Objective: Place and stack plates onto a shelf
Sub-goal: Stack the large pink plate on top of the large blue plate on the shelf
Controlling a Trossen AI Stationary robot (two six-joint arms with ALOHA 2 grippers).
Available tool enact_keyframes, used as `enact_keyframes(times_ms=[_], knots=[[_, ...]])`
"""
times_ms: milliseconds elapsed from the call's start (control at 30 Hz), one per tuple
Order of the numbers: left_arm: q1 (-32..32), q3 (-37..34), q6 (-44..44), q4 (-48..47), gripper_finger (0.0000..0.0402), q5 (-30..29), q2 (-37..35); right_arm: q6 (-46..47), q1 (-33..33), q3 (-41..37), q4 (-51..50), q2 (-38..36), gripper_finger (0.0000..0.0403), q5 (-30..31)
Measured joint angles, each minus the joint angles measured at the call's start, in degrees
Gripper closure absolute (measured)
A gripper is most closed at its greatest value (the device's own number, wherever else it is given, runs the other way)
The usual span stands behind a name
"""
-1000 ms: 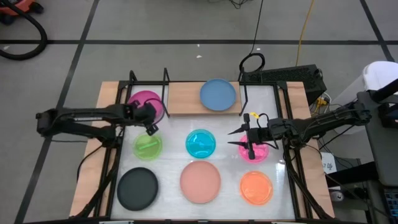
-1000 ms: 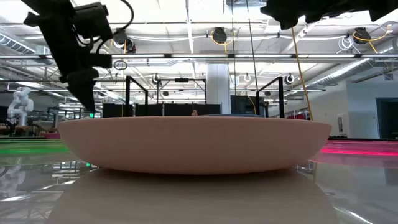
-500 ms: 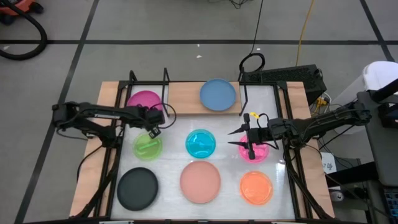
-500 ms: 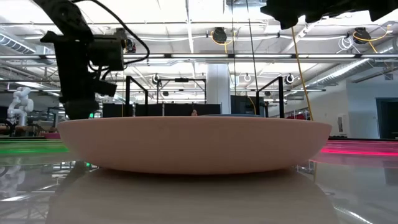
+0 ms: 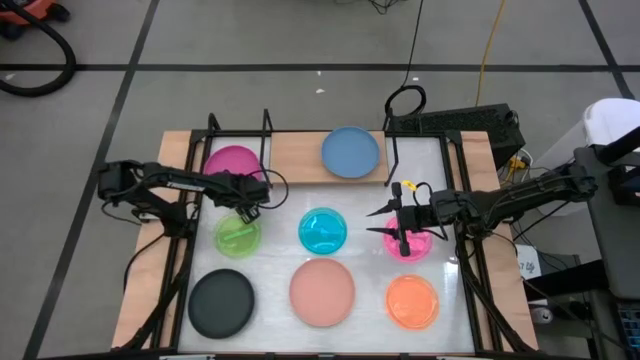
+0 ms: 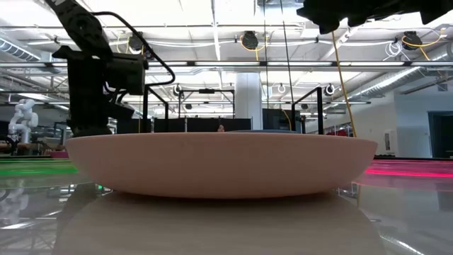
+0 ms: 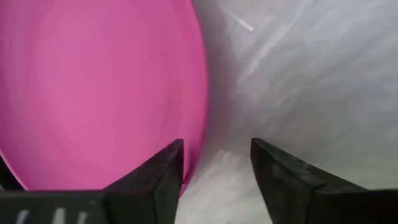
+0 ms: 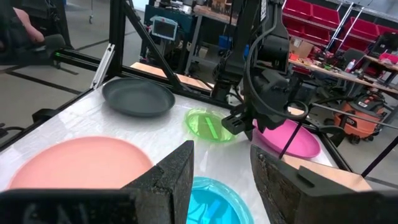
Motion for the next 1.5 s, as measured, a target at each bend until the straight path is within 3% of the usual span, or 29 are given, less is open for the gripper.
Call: enact_keyframes(times_ms=[267, 333, 533, 800, 967, 1133, 1233, 1367, 1500], knots=[[0.2, -0.2, -0.8, 0.1, 0.0367, -0.5, -0.4, 0.0, 0.0, 0.0, 0.0, 0.0, 0.0263, 0.0], [0.2, -0.2, -0.5, 0.3, 0.0387, -0.7, -0.5, 0.0, 0.0, 0.0, 0.0, 0.0, 0.0263, 0.0], [0.2, 0.9, -3.3, -1.5, 0.039, -1.8, -3.4, 0.0, 0.0, 0.0, -0.1, 0.0, 0.0263, 0.4], [-1.6, 8.7, -9.6, -14.5, 0.0391, -13.6, -12.5, 0.0, 0.0, 0.0, -0.2, 0.0, 0.0263, 1.4], [-2.4, 15.2, -7.8, -16.7, 0.0391, -18.3, -18.2, 0.8, 0.0, 0.0, 0.6, 0.0, 0.0263, 1.3], [-3.7, 24.6, 2.4, -15.9, 0.0391, -22.8, -20.1, 1.0, 0.0, 0.0, 1.5, 0.0, 0.0263, 1.3], [-4.9, 29.6, 14.0, -7.9, 0.0391, -22.9, -19.8, 0.9, 0.0, 0.0, 1.5, 0.0, 0.0263, 1.3], [-6.1, 32.9, 30.8, 8.7, 0.0391, -13.5, -16.8, -0.4, 0.3, 0.0, 5.2, -0.4, 0.0263, 1.1], [-6.3, 33.9, 41.8, 17.9, 0.0391, -5.8, -9.7, -2.6, 1.9, 0.0, 9.5, -3.2, 0.0263, 1.0]])
